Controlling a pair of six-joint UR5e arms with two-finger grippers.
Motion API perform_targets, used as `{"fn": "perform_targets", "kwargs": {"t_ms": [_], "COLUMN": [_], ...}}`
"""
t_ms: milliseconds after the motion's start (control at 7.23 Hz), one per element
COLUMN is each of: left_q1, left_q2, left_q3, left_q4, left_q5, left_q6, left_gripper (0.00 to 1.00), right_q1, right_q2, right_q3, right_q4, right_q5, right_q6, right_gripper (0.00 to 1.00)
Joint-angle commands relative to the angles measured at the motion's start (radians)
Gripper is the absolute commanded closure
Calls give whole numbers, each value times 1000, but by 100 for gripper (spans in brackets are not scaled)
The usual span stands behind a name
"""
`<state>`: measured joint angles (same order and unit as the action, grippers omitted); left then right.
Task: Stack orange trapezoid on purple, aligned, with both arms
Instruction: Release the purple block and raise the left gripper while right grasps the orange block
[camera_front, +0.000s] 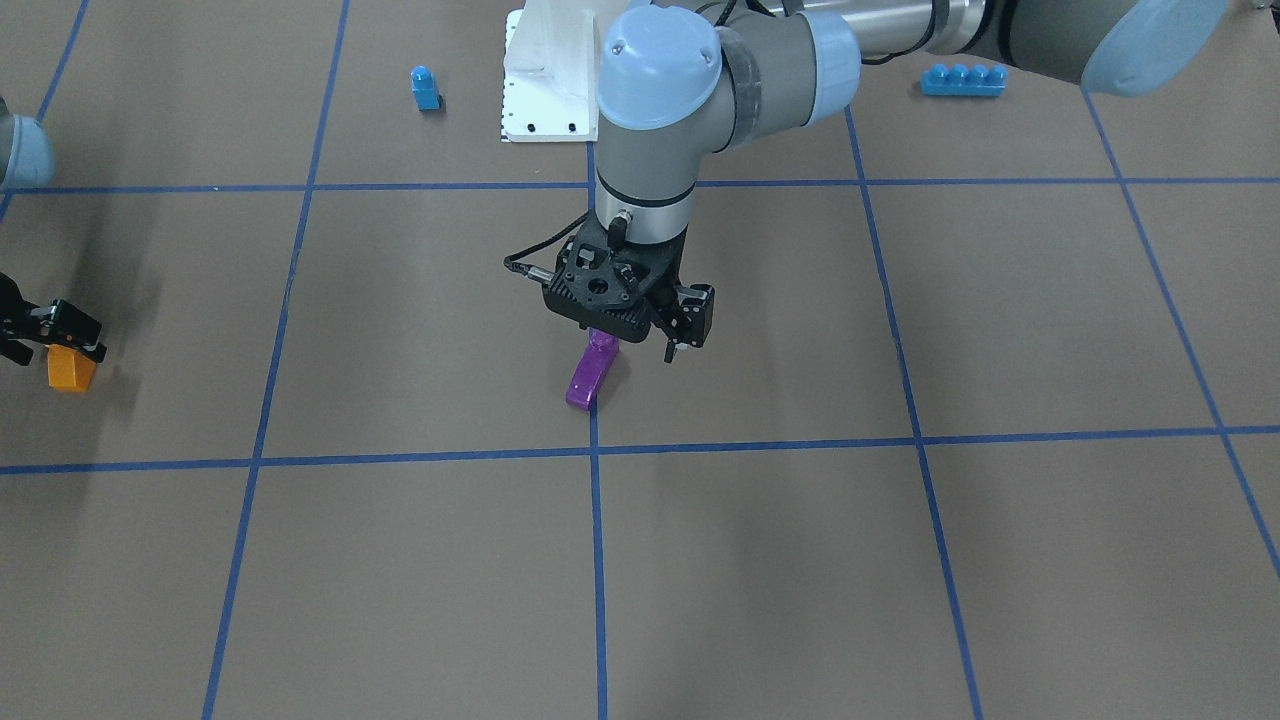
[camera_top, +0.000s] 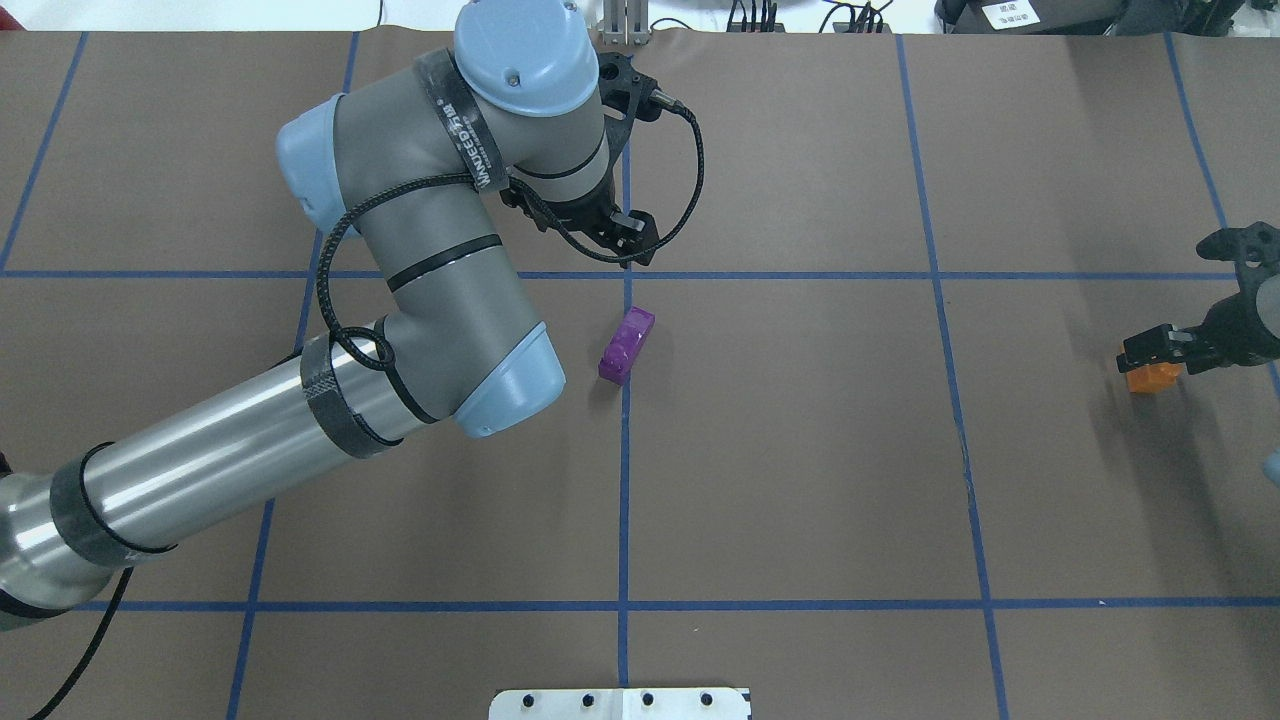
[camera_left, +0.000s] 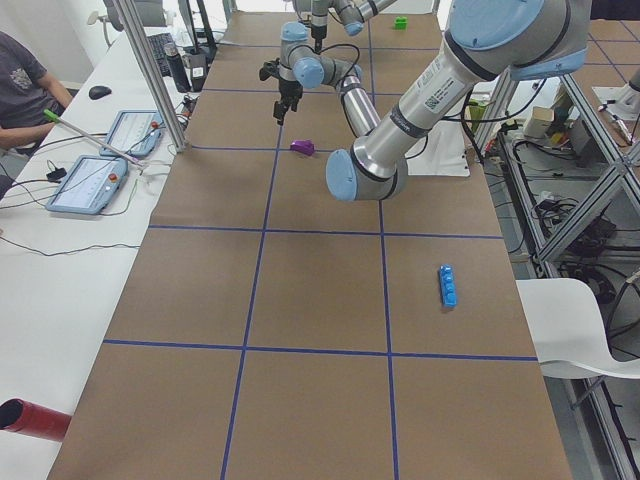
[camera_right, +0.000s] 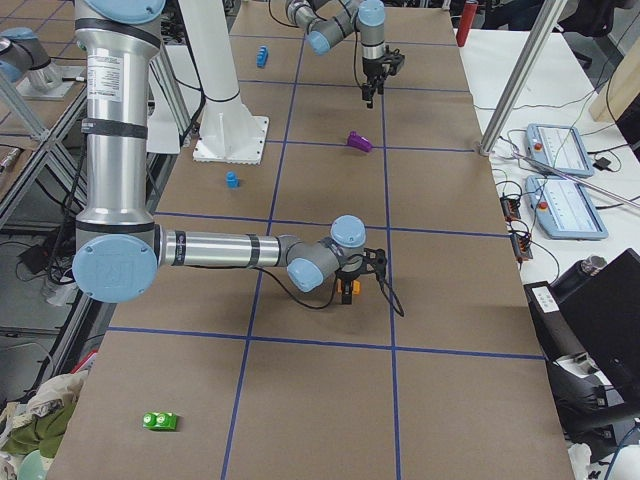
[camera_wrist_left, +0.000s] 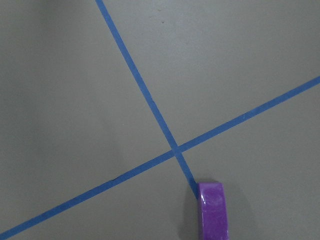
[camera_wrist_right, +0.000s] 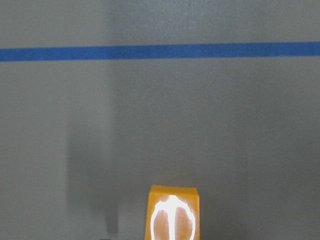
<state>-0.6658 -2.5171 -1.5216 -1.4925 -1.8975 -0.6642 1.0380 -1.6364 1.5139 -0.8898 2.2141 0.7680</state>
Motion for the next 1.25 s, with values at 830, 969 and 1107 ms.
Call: {"fn": "perform_targets", "kwargs": {"t_ms": [830, 969, 1107], "left_q1": [-5, -30, -75], "left_q2": [82, 113, 167], "left_q3": [-83, -107, -135], "left_q4": [-5, 1, 1], "left_q5": [-3, -12, -55], "left_q6": [3, 41, 87], "left_gripper": [0, 0, 0], "right_q1": [10, 10, 8], "right_q2": [100, 207, 298], "right_q3": [306, 342, 330], "right_q4": [-533, -686, -742], "right_q5": [1, -2, -2], "right_q6": [7, 8, 45], "right_gripper": [100, 100, 100]}}
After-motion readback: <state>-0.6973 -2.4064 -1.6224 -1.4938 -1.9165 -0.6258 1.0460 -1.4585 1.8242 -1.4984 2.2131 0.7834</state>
